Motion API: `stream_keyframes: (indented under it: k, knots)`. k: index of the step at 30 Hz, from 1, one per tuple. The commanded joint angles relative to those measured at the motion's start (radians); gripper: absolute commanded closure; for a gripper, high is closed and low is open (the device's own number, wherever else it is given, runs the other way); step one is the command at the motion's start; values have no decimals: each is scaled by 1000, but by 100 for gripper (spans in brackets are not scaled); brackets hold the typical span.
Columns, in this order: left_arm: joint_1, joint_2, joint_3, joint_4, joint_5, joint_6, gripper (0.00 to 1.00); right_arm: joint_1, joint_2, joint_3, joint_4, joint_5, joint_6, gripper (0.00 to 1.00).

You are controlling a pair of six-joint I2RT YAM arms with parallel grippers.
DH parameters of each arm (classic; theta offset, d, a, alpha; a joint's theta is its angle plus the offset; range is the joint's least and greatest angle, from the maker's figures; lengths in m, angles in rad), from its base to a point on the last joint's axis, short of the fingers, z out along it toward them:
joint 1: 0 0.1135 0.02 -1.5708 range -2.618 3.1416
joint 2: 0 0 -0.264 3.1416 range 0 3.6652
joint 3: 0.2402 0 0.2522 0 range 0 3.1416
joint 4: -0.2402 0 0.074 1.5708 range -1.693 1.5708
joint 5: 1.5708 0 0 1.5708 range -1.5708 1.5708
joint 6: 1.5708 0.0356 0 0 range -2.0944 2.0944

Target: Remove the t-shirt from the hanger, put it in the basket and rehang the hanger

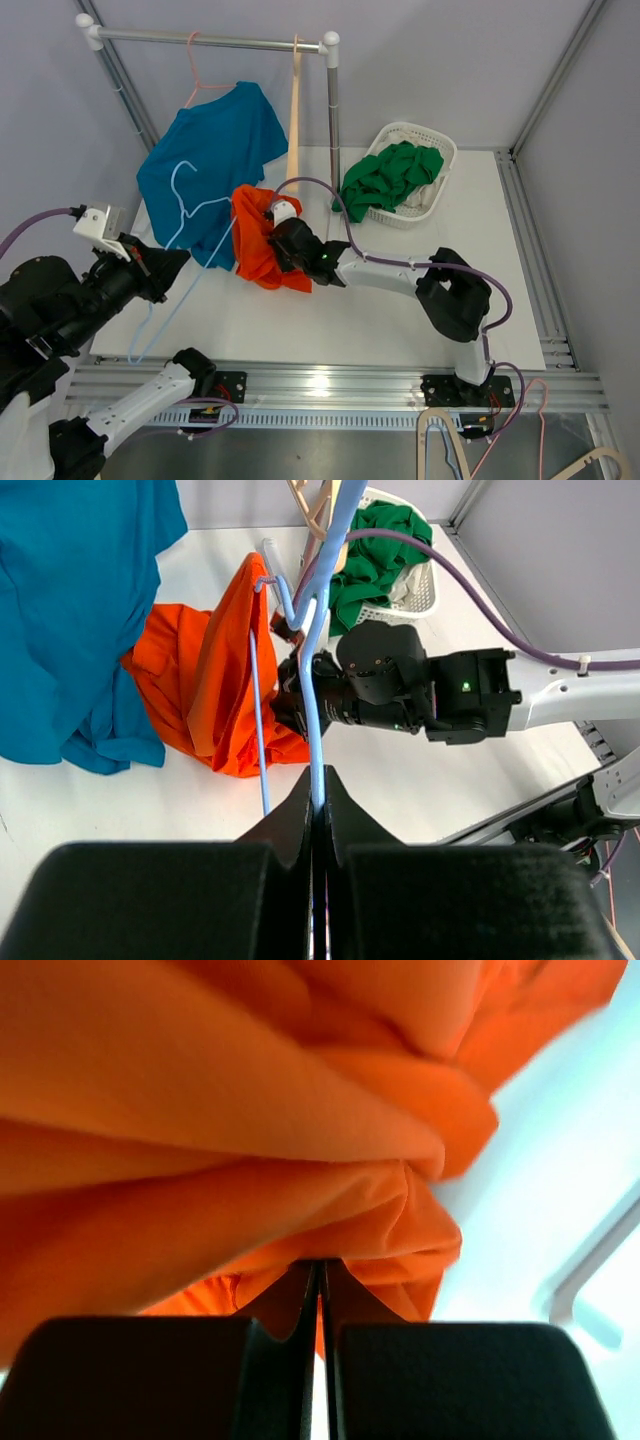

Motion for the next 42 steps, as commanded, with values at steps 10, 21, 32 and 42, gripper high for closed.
stream_keyframes:
  k: [10,21,32,42]
  knots:
    - [-4,-54,-36,51,14,10,99,55,-190,-256,475,0,-29,0]
    - [-4,-57,-42,53,54,-11,99,66,-153,-169,631,-109,-85,0]
    - [-4,-111,-126,109,72,-24,99,46,-62,-99,625,18,-109,100]
    - [-4,-54,-28,18,215,-10,99,-25,-335,-368,607,218,-122,100]
